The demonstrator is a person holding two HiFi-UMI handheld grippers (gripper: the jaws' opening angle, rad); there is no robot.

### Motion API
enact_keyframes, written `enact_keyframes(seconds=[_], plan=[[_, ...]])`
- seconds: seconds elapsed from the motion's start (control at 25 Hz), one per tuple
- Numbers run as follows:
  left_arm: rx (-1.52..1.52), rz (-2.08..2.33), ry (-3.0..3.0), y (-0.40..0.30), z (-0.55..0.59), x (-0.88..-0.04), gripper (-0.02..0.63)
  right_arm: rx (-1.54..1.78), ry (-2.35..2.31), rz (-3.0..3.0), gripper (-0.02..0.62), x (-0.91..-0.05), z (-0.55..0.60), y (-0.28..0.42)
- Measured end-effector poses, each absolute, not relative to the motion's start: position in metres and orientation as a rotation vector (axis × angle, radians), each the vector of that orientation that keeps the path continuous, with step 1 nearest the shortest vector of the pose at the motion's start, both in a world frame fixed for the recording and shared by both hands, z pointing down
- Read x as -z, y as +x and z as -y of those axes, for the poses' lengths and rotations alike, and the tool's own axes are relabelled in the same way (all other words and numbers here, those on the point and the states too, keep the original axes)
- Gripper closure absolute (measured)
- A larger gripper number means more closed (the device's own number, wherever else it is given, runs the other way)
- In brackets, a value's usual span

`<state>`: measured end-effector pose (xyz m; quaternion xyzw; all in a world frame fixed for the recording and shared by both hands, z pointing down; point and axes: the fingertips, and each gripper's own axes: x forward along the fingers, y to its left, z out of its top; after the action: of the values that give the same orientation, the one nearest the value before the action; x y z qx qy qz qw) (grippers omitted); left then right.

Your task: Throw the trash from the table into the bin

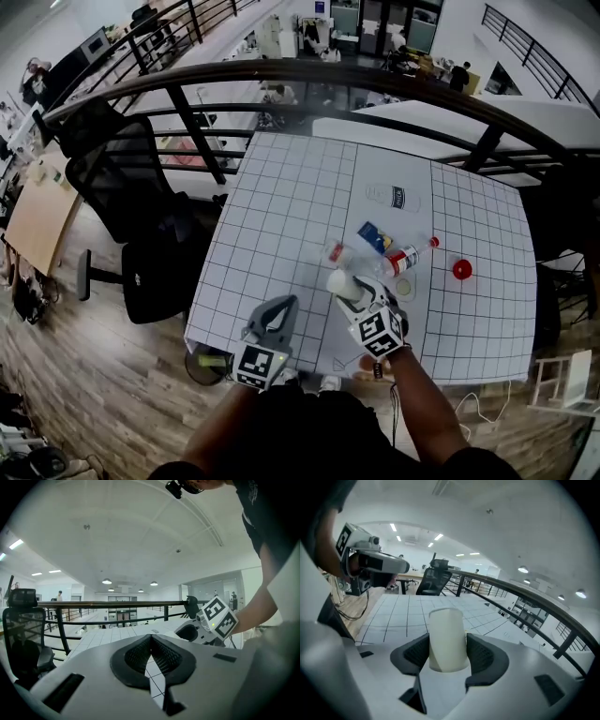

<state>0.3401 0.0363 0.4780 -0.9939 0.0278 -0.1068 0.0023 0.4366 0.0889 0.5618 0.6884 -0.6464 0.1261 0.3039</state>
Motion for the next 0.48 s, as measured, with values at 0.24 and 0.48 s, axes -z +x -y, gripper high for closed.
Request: enact_keyframes(seconds=[0.24,0.48], plan=[[0.309,-0.082,-3.122,0.34,-0.042,-0.471,0.588,-0.188,2.072,1.761,0.342,-0.5,-0.093,0.432],[0.256,-0.107,-3.139,0.34,-0.046,-0.457,0.588,-0.104,2.299,1.822,0.342,-0.452,-0.106,0.425]])
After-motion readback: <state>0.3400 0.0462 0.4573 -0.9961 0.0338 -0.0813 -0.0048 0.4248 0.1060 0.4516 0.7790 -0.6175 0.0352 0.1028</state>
